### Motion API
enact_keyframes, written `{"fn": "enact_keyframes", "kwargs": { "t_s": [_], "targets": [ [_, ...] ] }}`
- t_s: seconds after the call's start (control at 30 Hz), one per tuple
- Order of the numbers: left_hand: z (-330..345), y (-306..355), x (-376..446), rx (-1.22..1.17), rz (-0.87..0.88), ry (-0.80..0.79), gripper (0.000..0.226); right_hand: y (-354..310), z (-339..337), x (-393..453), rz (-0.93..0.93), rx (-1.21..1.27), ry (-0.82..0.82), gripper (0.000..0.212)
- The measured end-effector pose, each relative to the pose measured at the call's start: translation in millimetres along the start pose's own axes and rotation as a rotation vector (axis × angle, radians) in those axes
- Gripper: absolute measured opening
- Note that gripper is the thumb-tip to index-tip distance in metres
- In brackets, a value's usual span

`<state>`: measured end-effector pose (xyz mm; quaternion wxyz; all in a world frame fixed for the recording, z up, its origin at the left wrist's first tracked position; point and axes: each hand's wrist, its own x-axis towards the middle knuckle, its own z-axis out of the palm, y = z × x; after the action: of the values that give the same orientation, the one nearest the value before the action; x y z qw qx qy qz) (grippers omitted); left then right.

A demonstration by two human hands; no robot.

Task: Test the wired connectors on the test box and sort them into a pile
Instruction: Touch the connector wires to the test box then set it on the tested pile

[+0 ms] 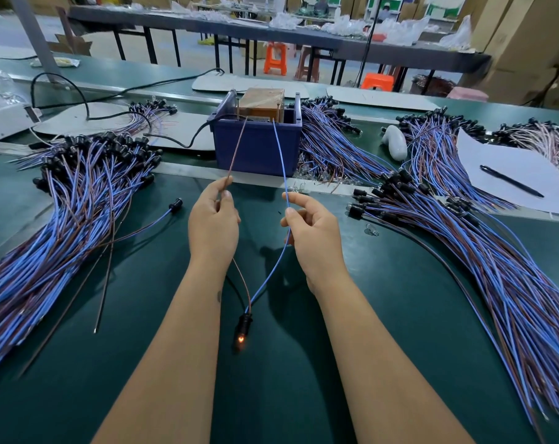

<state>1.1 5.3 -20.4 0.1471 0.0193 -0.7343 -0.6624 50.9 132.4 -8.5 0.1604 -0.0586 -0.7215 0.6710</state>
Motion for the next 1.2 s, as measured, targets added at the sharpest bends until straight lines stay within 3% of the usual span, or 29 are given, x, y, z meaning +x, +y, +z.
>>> {"fn": "enact_keyframes", "kwargs": {
  "t_s": [1.2],
  "targets": [
    [-4.1,-4.5,8.5,-0.08,-0.112,0.039,0.029,2.0,-0.5,0.8,0.007,-0.014,0.007,0.026]
  ]
}}
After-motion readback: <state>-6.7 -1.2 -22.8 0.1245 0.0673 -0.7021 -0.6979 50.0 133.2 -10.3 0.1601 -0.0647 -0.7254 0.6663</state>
